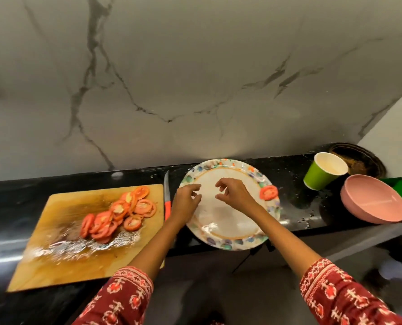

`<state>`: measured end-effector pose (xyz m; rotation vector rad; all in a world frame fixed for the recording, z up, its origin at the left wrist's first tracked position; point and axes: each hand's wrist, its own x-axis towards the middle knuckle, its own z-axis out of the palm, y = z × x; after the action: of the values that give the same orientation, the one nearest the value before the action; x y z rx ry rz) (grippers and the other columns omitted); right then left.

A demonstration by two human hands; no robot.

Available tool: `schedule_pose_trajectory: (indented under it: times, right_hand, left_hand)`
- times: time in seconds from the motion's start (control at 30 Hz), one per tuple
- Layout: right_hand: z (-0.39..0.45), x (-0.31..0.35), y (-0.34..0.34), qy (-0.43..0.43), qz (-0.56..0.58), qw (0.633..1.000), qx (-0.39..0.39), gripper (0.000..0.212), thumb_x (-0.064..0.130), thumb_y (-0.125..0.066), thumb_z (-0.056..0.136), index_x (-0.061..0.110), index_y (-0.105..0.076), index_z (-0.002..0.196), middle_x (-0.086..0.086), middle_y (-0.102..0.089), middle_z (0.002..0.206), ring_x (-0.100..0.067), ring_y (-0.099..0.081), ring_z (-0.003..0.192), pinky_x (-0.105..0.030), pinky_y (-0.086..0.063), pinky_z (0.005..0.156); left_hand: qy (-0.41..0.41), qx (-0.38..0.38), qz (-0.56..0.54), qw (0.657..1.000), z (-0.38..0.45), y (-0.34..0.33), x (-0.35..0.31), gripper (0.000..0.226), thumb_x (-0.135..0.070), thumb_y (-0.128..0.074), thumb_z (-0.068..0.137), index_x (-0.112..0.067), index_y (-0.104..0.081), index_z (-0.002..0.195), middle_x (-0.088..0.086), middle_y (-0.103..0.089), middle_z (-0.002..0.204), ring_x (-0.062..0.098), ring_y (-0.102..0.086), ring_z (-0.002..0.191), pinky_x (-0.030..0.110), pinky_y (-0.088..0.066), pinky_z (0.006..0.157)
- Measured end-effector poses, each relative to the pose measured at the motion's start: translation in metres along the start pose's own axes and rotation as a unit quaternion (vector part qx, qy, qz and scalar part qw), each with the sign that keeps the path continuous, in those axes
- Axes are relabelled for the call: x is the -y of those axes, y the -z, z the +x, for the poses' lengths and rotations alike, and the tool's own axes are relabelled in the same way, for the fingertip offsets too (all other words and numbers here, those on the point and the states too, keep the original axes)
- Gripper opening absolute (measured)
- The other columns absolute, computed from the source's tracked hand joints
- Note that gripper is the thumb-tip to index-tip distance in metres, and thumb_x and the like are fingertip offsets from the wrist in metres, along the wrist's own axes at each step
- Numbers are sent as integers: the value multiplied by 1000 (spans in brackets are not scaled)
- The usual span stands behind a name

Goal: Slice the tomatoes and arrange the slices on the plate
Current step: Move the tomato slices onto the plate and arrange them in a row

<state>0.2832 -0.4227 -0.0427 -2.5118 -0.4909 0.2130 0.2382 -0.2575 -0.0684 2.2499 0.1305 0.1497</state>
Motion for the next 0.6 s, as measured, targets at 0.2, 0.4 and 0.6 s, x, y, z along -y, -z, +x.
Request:
schedule_pose_trajectory:
  times: [0.2,0.4,0.6]
  right_hand:
    - [12,94,-57,70,35,996,29,25,10,-69,81,0,-65,104,-16,-67,94,-28,-62,85,-33,-46,78]
    - [17,153,-95,106,49,992,43,25,10,-68,82,0,-64,104,-16,-67,94,-24,-60,81,-30,-45,77]
    - [13,203,-133,150,16,986,69,24,12,-62,87,3,-63,109,-13,-67,94,-17,-56,80,-30,-46,74]
  left_hand:
    - [41,-79,18,996,-38,94,64,32,-3,-61,84,-6,-62,116,9,-66,110,15,-61,87,30,-53,79]
    - [98,-163,32,981,-77,178,124,33,-6,-61,85,-6,-61,118,10,-64,114,19,-60,100,24,-48,80]
    - [150,-193,13,970,-108,218,172,32,4,-59,83,-2,-62,114,15,-65,112,24,-62,100,23,-45,84]
